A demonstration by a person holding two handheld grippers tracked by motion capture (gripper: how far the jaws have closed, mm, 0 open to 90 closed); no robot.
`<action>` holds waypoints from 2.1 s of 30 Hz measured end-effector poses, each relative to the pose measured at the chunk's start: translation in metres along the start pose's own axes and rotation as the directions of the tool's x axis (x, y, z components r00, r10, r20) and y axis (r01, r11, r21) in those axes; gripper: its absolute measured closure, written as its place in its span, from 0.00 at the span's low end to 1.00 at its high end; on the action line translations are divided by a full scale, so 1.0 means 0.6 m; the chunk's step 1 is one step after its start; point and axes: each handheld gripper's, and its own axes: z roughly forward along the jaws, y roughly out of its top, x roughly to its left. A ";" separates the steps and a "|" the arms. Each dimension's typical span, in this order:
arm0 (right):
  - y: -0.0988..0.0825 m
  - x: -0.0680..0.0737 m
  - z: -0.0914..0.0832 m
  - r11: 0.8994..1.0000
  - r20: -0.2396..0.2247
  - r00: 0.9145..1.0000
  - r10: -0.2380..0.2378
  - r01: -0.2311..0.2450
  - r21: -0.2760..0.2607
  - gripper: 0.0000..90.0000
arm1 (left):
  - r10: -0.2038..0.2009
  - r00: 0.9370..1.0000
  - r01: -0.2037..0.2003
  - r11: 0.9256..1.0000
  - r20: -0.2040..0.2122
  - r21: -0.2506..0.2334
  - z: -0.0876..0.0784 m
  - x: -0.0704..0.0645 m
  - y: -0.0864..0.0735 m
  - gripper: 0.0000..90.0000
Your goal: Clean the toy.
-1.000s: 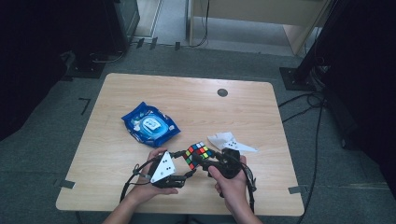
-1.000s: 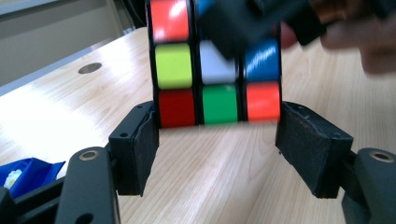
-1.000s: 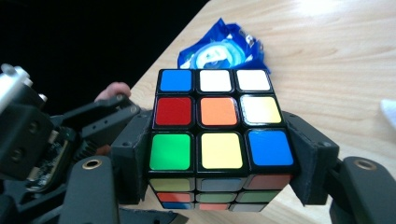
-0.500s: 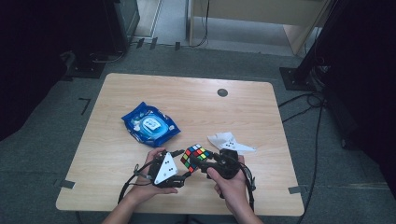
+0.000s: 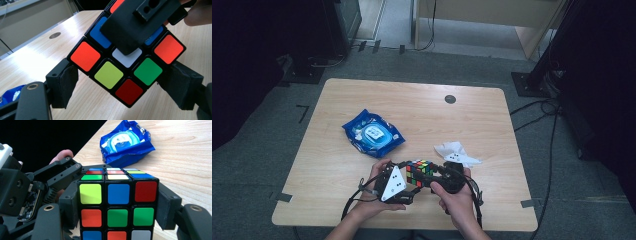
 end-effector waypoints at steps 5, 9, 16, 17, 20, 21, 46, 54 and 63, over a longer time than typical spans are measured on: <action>-0.003 0.001 0.005 1.000 0.004 1.000 -0.001 0.001 0.026 0.38 | 0.020 1.000 -0.020 1.000 -0.012 -0.020 -0.001 -0.007 0.004 0.21; -0.008 0.005 0.013 0.999 0.007 1.000 -0.011 0.011 0.043 0.38 | 0.025 1.000 -0.025 0.999 -0.008 -0.028 -0.001 -0.008 0.005 0.25; -0.007 0.002 0.008 1.000 0.018 1.000 0.003 -0.003 0.015 0.38 | 0.024 1.000 -0.024 1.000 -0.009 -0.016 0.002 -0.008 0.000 0.28; -0.007 0.002 0.008 1.000 0.019 1.000 0.003 -0.003 0.018 0.38 | 0.031 1.000 -0.031 0.999 -0.003 -0.020 0.002 -0.010 0.000 0.30; -0.008 0.003 0.011 1.000 0.013 1.000 0.002 -0.002 0.026 0.38 | 0.059 0.998 -0.059 0.998 -0.019 -0.017 0.003 -0.016 0.001 0.37; -0.008 0.002 0.011 1.000 0.013 1.000 0.000 -0.001 0.026 0.38 | 0.056 0.998 -0.056 0.998 -0.019 -0.015 0.003 -0.016 0.002 0.37; 0.002 -0.204 -0.028 0.992 0.464 0.877 -0.123 0.126 0.025 0.65 | -0.094 0.991 0.096 0.995 -0.098 0.009 -0.007 0.034 -0.011 0.38; -0.009 -0.208 -0.005 0.975 0.487 0.845 -0.220 0.183 0.123 0.97 | -0.093 0.992 0.094 0.996 -0.091 0.011 -0.006 0.031 -0.010 0.38; 0.016 -0.104 -0.041 0.957 0.236 0.939 -0.251 0.278 -0.087 1.00 | -0.097 0.991 0.099 0.995 -0.089 0.015 -0.004 0.030 -0.011 0.38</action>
